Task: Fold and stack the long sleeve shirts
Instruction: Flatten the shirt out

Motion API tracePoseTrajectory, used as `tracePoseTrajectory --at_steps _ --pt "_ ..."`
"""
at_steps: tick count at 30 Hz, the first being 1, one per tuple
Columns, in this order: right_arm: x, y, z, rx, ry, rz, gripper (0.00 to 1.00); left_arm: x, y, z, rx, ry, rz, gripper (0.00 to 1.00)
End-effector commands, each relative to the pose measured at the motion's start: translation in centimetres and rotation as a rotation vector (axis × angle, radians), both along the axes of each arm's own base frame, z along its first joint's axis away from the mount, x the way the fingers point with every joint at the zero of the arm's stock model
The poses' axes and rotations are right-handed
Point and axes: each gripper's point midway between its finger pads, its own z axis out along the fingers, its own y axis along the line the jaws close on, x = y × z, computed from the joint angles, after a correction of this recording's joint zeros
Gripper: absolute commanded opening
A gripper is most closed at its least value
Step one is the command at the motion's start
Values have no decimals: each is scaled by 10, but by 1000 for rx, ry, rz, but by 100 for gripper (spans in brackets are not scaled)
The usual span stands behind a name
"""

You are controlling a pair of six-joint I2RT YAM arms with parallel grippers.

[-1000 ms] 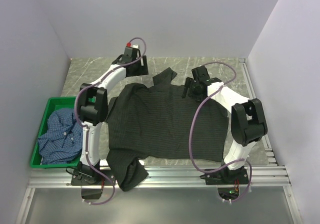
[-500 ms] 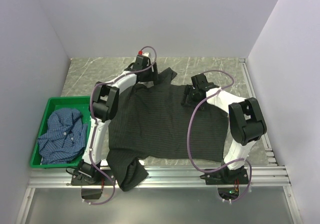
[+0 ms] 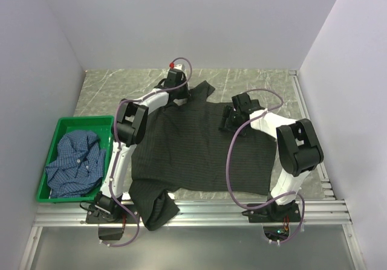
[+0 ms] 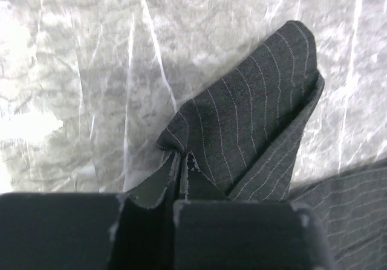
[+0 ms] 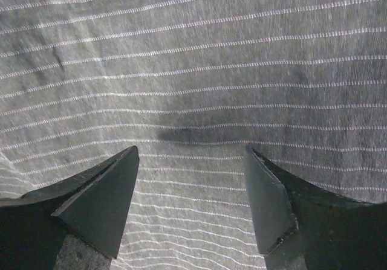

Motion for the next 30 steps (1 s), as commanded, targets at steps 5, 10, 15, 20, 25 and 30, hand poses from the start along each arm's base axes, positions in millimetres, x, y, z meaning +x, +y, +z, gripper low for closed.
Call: tracePoseTrajectory --at_steps 5,10,15,20,25,30 --pt "-29 -1 -7 45 44 -11 77 26 0 45 -31 -196 34 0" --pt "-42 1 -13 68 74 -8 76 55 26 106 -26 -352 137 0" --pt "-50 -3 -20 59 94 -12 76 81 49 170 24 -499 202 0" --pt "-56 -8 -23 36 98 -13 76 93 76 231 53 -627 288 0" --pt "-57 -10 -23 31 96 -12 76 93 93 288 42 -740 329 0" --pt "-54 -10 -19 24 78 -13 76 93 95 314 31 -812 334 0"
